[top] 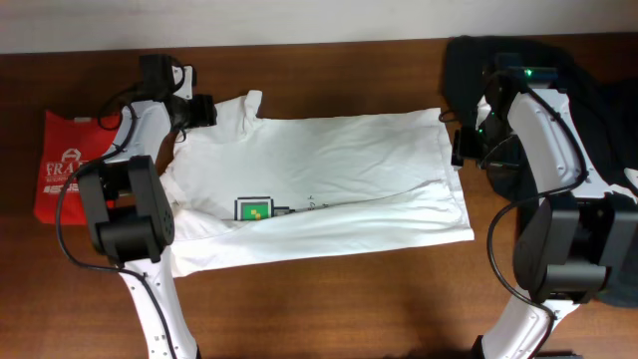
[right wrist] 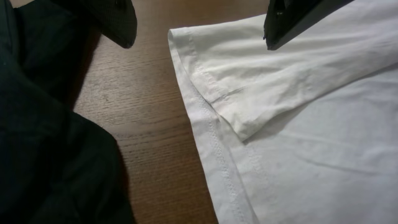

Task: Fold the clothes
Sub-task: 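Move both grippers to the top edge of the shirt and grasp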

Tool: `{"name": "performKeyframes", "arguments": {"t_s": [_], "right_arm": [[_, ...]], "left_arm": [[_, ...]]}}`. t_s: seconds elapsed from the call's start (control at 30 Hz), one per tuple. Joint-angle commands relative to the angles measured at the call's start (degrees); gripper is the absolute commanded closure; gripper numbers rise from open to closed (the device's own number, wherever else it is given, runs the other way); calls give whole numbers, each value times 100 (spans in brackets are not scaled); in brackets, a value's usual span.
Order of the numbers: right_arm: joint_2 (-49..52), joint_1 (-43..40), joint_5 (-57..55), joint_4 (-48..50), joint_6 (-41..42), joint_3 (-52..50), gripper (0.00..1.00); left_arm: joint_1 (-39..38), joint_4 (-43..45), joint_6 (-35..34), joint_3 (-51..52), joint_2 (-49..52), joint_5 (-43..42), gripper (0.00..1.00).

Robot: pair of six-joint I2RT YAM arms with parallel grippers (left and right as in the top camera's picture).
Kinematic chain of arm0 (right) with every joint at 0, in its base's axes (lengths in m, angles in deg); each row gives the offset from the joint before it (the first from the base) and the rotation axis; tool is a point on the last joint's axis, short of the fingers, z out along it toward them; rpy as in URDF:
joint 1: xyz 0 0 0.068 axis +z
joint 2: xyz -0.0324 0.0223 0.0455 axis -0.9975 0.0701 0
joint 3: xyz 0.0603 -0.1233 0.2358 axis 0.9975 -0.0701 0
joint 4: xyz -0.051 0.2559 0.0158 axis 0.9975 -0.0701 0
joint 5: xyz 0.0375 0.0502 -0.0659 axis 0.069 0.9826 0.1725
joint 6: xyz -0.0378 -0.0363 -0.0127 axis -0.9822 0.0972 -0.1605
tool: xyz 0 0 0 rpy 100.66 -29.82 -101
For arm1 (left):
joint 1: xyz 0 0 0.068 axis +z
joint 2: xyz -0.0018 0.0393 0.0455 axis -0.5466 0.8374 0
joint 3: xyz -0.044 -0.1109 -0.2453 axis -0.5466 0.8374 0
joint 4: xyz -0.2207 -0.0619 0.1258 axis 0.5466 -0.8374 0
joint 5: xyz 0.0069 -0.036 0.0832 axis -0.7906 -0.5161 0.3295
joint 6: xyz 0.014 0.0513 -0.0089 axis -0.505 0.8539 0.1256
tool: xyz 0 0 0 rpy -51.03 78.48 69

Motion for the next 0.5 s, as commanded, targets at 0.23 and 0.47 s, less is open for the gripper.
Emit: {"name": "performKeyframes", "arguments": {"t_s": [0.23, 0.47], "right_arm": [[46, -26, 323, 964, -402, 90, 28], [715, 48, 570, 3088, -409, 87, 26]], "left_arm": [[-7, -841, -291, -656, 210, -470, 100], [-20, -2000, -415, -1604, 210, -535, 100]]}}
